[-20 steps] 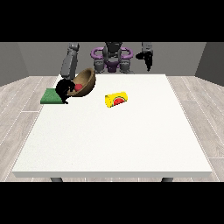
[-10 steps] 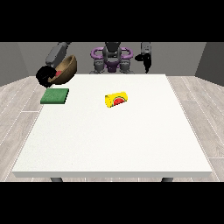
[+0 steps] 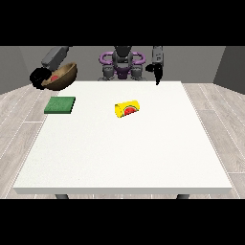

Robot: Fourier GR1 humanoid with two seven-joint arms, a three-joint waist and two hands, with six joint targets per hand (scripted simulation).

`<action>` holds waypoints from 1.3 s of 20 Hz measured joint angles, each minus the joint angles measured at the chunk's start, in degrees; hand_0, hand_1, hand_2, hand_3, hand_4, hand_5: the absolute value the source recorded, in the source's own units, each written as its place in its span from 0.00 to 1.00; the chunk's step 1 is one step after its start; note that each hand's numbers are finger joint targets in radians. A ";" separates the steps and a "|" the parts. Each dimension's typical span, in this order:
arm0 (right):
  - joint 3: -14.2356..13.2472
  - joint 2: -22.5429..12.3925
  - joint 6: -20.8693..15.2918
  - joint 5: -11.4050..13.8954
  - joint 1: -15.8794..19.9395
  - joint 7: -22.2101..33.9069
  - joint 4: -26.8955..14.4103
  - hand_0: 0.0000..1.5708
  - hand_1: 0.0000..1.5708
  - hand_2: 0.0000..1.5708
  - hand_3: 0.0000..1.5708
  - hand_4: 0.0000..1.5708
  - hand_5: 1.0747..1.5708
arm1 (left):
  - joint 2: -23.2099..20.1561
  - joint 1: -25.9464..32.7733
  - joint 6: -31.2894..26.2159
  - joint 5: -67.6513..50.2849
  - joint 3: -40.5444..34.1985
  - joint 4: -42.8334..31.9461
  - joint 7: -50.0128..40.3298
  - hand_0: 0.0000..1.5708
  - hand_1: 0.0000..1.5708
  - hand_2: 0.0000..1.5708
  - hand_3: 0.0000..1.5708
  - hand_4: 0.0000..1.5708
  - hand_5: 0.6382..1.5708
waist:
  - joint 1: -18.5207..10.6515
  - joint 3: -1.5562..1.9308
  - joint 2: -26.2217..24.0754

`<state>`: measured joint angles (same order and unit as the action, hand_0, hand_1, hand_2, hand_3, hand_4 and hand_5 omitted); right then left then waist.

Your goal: Pick the cup and pour the ball into the bowl, then pick the bowl and place it on the pad

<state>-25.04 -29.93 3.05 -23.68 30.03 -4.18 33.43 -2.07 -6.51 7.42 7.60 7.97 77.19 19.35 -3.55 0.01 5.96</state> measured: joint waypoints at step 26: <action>1.37 -9.18 1.95 3.27 2.20 -5.80 -3.81 0.00 0.00 0.36 0.45 0.45 0.09 | 1.92 3.08 11.42 -1.24 13.50 -5.16 9.19 0.00 0.00 0.00 0.00 0.77 0.75 | -0.49 0.00 4.15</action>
<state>-23.67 -39.11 5.01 -20.40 32.23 -9.98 29.62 -0.15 -3.43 18.83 6.37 21.47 72.03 28.54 -4.04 0.01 10.12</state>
